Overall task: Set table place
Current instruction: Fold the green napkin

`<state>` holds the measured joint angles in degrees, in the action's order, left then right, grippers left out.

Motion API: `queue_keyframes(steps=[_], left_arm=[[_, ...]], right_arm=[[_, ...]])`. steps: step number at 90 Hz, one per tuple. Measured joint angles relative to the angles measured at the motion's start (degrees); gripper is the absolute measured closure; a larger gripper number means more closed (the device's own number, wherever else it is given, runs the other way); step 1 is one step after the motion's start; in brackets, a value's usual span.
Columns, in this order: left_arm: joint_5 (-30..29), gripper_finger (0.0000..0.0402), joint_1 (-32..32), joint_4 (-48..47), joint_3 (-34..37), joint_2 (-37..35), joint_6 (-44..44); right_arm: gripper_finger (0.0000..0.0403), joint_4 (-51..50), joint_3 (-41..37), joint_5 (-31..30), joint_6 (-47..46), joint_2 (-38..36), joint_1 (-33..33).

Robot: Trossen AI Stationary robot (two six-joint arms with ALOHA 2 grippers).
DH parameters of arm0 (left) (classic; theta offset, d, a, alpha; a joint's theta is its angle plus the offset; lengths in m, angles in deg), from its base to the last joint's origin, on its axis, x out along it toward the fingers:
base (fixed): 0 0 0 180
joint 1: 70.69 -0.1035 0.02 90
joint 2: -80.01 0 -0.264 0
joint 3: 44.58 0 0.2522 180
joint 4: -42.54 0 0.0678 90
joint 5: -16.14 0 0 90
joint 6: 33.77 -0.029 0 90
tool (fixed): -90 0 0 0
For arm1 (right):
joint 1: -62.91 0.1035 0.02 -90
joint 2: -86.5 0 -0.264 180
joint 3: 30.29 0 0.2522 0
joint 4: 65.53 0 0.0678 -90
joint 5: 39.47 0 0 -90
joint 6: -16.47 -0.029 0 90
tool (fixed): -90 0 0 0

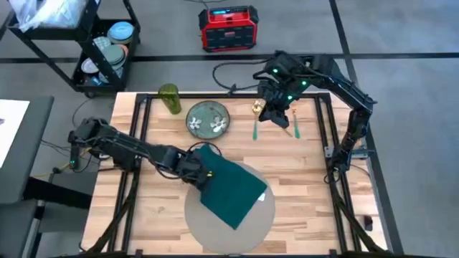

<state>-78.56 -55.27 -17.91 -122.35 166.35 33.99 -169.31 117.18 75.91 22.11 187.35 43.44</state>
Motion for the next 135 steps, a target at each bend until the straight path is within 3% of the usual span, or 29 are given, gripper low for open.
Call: queue_keyframes(steps=[14, 24, 35, 53, 70, 94, 119, 135], left_arm=[[5.6, 0.0401, -0.1, 4.5, 0.0, 1.7, -8.3], [12.0, 0.0401, 0.8, 5.1, 0.0, 6.1, -13.3], [15.0, 0.0401, 2.1, 5.1, 0.1, 10.1, -15.5], [14.6, 0.0401, 3.4, 0.9, -1.2, 9.6, -13.1], [7.6, 0.0402, 3.4, -4.1, -6.8, 4.7, -11.0], [7.0, 0.0401, 7.7, -4.5, -6.8, 4.6, -1.9], [7.4, 0.0401, 11.4, -1.4, 0.8, 5.0, 7.8], [7.0, 0.0401, 11.0, 1.1, 1.1, 4.8, 6.5]], right_arm=[[0.0366, 0.0, 0.0, 0.0, -1.5, -2.5, 0.3], [0.0366, 0.0, 0.0, -0.1, -3.0, -3.4, 0.4], [0.0366, 0.1, 0.0, -0.3, -4.2, -4.1, 1.2], [0.0366, 0.0, 0.0, -2.9, -4.3, -4.4, 3.3], [0.0366, 0.0, 0.0, -3.0, -4.3, -4.4, 4.7], [0.0366, 0.0, 0.0, -3.0, -4.8, -4.4, 9.0], [0.0366, 0.0, 0.0, -4.8, -5.2, -4.4, 12.0], [0.0366, 0.0, 0.0, -4.8, -7.0, -4.4, 13.2]])
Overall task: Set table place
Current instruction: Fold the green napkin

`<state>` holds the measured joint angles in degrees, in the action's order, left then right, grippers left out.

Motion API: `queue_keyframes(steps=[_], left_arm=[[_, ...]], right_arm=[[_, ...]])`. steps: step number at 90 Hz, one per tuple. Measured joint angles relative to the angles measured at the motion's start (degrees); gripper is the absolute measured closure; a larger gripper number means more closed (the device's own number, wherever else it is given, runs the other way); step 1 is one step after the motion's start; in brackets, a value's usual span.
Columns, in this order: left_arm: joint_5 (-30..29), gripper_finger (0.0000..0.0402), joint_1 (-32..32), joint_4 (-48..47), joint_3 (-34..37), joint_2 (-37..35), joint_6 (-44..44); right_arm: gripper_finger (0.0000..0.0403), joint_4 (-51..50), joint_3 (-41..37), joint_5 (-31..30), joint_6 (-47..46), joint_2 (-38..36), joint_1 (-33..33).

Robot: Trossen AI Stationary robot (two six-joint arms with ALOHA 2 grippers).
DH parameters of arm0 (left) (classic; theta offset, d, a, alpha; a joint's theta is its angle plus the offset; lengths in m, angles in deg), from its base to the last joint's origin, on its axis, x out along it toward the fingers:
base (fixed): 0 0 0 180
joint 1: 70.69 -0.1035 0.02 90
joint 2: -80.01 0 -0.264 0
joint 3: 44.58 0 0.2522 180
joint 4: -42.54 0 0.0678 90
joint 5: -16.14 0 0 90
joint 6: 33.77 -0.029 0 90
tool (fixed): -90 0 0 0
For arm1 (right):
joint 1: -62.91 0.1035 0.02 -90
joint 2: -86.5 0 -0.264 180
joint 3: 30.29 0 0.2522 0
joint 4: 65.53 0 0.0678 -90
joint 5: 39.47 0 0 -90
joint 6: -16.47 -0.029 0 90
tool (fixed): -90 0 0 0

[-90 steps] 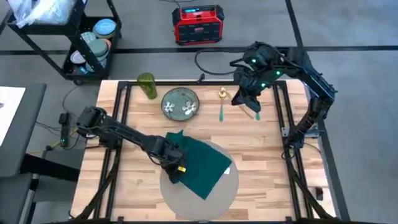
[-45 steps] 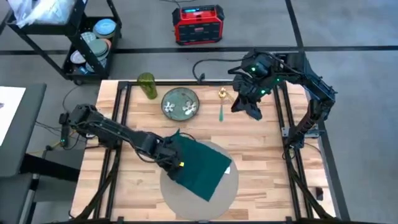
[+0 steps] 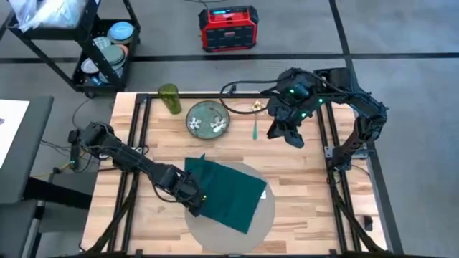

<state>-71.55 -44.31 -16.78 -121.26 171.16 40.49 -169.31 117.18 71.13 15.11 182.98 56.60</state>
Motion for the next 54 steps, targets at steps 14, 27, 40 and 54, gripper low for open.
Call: queue_keyframes(steps=[14, 27, 40, 54], left_arm=[[-0.2, 0.0402, -1.6, -0.4, -1.5, 0.0, -5.2], [-0.2, 0.0402, -3.4, -1.1, -3.9, 0.0, -11.1], [0.3, 0.0402, -4.1, -0.9, -5.0, 0.0, -15.9], [4.3, 0.0402, -4.0, 2.1, -5.0, 0.8, -22.3]], right_arm=[[0.0366, 0.0, 0.0, 0.0, -0.1, 0.0, 0.4], [0.0366, 0.0, 0.0, 0.0, -0.2, 0.0, 0.4], [0.0366, 0.0, 0.0, 0.0, -0.2, 0.0, 0.4], [0.0365, 0.0, 0.0, 0.0, -0.2, 0.0, 0.4]])
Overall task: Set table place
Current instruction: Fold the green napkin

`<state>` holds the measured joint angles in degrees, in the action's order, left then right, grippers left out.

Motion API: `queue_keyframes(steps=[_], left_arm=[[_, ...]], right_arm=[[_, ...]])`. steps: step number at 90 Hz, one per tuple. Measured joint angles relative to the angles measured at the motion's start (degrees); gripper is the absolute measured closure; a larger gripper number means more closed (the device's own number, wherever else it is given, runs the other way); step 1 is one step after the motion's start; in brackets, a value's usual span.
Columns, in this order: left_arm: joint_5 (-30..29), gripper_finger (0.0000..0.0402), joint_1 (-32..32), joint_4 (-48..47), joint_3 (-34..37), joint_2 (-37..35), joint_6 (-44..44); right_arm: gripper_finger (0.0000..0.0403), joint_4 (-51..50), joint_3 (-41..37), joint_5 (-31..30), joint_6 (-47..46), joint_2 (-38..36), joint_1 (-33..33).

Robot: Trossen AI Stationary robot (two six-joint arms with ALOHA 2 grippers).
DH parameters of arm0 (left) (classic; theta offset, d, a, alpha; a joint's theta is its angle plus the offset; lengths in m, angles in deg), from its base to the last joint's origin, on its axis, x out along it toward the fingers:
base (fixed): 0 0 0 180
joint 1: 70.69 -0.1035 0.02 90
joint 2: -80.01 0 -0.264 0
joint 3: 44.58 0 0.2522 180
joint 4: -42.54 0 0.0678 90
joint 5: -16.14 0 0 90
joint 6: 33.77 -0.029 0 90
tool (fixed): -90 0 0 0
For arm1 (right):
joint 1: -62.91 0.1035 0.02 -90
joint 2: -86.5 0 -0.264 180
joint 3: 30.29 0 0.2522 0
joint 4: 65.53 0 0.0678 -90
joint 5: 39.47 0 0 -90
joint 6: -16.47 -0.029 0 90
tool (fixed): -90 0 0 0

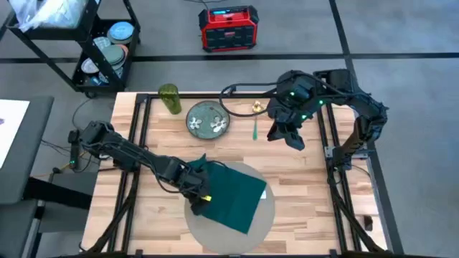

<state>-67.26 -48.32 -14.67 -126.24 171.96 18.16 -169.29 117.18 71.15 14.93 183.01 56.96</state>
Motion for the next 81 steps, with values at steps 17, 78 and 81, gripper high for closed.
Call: queue_keyframes(steps=[17, 78, 81], left_arm=[[4.9, 0.0402, 0.5, 2.4, 0.0, 5.3, -5.5], [9.0, 0.0402, -1.1, -2.3, -8.6, 10.5, -18.0], [9.3, 0.0402, -1.1, -2.1, -8.6, 11.2, -18.5]], right_arm=[[0.0365, 0.0, 0.0, 0.0, -0.6, 0.0, 0.3], [0.0365, 0.0, 0.0, 0.0, -0.8, 0.0, 4.0], [0.0365, 0.0, 0.0, -0.2, -0.6, 0.0, 4.3]])
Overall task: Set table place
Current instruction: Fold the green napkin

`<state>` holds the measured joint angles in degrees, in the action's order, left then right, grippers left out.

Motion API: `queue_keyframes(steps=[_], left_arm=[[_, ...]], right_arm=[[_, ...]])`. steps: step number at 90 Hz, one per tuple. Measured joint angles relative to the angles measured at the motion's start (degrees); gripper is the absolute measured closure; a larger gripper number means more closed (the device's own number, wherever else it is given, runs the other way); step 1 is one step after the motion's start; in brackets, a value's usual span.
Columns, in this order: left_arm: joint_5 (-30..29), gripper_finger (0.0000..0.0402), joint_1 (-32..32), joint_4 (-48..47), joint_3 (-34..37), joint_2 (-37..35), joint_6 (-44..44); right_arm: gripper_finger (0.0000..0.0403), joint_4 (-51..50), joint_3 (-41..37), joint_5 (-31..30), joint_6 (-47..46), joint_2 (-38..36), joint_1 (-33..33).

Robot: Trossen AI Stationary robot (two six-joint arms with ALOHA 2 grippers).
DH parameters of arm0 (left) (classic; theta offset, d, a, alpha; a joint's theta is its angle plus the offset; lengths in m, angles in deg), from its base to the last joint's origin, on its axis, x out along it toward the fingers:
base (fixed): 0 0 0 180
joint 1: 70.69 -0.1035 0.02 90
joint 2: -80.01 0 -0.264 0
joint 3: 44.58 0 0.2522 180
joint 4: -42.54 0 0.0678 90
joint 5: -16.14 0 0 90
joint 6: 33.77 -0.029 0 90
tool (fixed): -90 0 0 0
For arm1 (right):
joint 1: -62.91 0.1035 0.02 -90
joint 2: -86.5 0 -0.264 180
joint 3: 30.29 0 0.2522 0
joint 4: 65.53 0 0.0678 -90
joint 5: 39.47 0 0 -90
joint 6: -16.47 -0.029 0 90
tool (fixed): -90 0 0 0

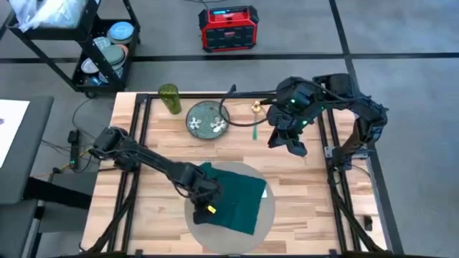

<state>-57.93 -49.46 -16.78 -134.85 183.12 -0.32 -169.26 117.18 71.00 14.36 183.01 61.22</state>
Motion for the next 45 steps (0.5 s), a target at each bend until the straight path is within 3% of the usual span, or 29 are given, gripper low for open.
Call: queue_keyframes(steps=[18, 45], left_arm=[[-0.5, 0.0402, 0.2, -6.1, -3.8, 3.9, -6.7], [-1.2, 0.0402, 0.1, -10.5, -5.8, 4.9, -17.9]], right_arm=[[0.0365, 0.0, 0.0, -1.6, -1.8, 0.2, 1.6], [0.0365, 0.0, 0.0, -12.0, -13.0, 0.3, 6.8]])
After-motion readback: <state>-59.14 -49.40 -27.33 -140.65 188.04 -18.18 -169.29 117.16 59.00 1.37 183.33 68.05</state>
